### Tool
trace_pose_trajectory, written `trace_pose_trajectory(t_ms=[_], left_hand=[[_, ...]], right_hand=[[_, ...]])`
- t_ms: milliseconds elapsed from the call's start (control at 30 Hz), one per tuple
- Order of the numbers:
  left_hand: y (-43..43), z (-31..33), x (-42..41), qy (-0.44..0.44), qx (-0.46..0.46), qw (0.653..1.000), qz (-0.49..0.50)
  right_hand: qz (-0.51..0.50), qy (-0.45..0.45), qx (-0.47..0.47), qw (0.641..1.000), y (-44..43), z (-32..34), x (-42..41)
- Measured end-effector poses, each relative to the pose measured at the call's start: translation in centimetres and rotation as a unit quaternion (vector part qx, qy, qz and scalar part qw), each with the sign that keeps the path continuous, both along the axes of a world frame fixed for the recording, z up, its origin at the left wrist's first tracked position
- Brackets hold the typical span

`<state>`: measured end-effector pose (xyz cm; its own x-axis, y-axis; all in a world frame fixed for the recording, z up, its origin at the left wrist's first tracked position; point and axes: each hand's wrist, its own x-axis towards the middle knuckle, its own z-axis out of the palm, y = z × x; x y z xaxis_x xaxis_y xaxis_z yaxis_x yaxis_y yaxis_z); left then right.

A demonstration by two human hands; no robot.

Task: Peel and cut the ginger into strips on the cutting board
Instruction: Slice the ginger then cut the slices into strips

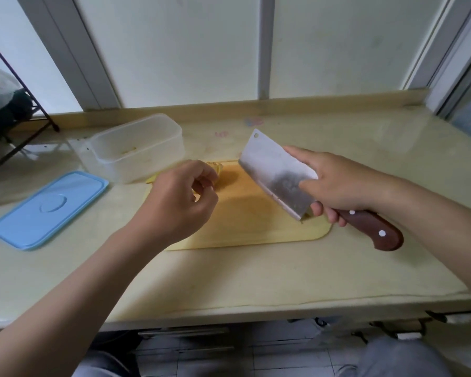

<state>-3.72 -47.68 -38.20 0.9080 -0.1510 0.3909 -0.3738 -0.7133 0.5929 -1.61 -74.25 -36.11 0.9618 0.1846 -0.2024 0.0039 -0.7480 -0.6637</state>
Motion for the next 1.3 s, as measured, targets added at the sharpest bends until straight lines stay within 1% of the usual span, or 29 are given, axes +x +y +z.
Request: trace_pose_trajectory(t_ms=[100,200,267,333,433,567,667,800,1000,1300], left_hand=[[1.3,0.0,0.5,-0.041,0.062,0.997,-0.003],[2.3,0.0,0.9,-0.061,0.132,0.989,0.001],[2.6,0.4,1.4,-0.057,0.185,0.981,0.013],[2.5,0.8,2.2,-0.033,0.233,0.972,0.018],[1.8,1.1,3.9,0.019,0.280,0.960,0.022],[0.5,1.1,6.5,0.101,0.296,0.950,0.007],[-0.4,0.8,8.1,0.132,0.315,0.940,-0.008],[-0.8,0.1,9.3,0.160,0.306,0.939,-0.002],[0.0,0.0,9.1,0.123,0.225,0.966,-0.024],[0.3,-0.1,8.7,0.086,0.155,0.984,-0.031]], right_hand=[[0.005,-0.004,-0.026,1.000,-0.6,0.6,1.0],[0.018,-0.003,-0.041,0.999,-0.8,1.1,2.0],[0.026,-0.002,-0.038,0.999,-0.9,1.3,2.4],[0.029,0.001,-0.024,0.999,-1.1,1.3,2.5],[0.018,0.007,0.038,0.999,-1.3,0.9,2.4],[-0.001,-0.014,0.142,0.990,-0.9,0.1,1.9],[-0.013,-0.021,0.211,0.977,0.0,-0.8,2.0],[-0.027,-0.025,0.276,0.960,0.6,-2.2,2.8],[-0.068,-0.033,0.330,0.941,0.3,-2.5,3.0],[-0.085,-0.029,0.335,0.938,0.1,-2.8,2.5]])
